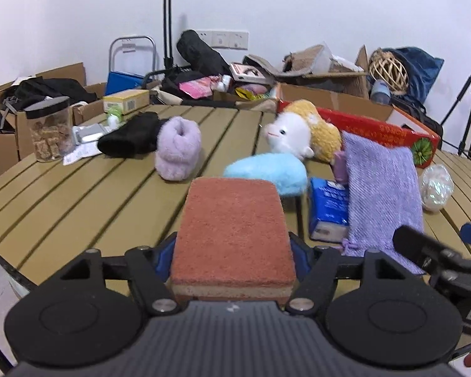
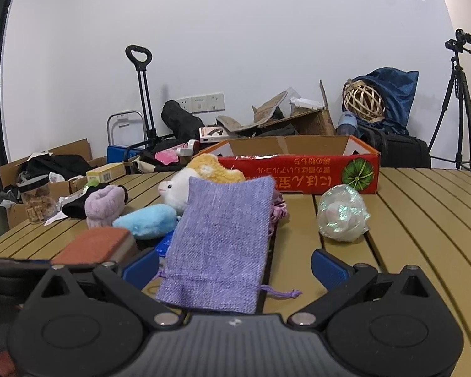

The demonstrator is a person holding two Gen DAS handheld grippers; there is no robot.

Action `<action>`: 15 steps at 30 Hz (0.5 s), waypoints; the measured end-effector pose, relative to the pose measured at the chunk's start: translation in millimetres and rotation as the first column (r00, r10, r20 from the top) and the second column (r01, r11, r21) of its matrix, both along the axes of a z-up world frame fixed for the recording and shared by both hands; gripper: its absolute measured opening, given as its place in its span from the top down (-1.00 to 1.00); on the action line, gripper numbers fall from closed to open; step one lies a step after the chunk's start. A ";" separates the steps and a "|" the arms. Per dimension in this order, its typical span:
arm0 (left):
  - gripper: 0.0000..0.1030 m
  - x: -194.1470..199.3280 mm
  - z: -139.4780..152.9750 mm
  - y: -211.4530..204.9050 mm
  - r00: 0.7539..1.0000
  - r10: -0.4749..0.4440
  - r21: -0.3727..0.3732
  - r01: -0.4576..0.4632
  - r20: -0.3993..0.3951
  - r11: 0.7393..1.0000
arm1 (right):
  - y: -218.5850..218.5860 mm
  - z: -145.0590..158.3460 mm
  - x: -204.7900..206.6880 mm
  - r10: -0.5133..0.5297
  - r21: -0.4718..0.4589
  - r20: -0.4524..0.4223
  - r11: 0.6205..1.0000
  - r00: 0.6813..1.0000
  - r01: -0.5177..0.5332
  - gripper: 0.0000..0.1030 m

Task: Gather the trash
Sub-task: 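Grasp the red sponge block with the left gripper while the right tool approaches the purple bag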

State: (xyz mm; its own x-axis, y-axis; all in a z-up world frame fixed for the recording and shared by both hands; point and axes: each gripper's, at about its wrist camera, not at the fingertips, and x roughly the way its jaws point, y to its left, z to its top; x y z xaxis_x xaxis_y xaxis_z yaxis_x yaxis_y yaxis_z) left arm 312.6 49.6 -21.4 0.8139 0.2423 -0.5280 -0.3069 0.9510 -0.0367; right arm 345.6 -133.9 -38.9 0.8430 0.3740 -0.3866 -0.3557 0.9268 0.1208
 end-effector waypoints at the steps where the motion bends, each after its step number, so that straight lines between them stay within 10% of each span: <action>1: -0.37 -2.1 1.4 2.8 1.000 0.004 -0.001 -0.004 0.008 1.000 | 2.6 -1.5 1.1 0.004 -0.003 -0.005 1.000 1.000 -0.004 -1.00; 15: -0.37 -19.5 9.3 27.7 0.997 0.042 -0.006 -0.041 0.065 0.999 | 34.7 -17.9 15.5 -0.017 -0.033 -0.064 0.999 0.998 0.015 -1.00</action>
